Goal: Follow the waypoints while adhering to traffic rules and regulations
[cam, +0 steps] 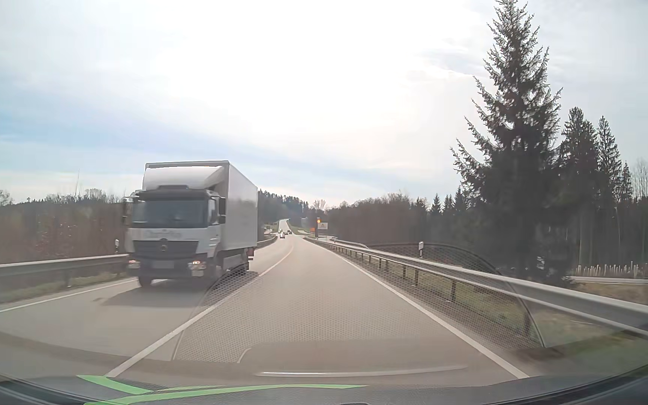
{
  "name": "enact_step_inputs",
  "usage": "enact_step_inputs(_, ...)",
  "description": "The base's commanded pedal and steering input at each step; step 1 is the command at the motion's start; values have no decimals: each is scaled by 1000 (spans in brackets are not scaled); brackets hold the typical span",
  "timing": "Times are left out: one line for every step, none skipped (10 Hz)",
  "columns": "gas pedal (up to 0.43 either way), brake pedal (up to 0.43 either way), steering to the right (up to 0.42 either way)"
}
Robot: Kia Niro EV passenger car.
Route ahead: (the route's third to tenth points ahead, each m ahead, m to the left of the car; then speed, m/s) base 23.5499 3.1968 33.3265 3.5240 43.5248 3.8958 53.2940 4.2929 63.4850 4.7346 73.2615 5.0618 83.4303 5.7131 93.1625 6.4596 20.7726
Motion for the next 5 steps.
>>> enact_step_inputs(87, 0, -2)
enact_step_inputs(98, 0, -2)
enact_step_inputs(98, 0, -3)
enact_step_inputs(98, 0, -2)
enact_step_inputs(98, 0, -2)
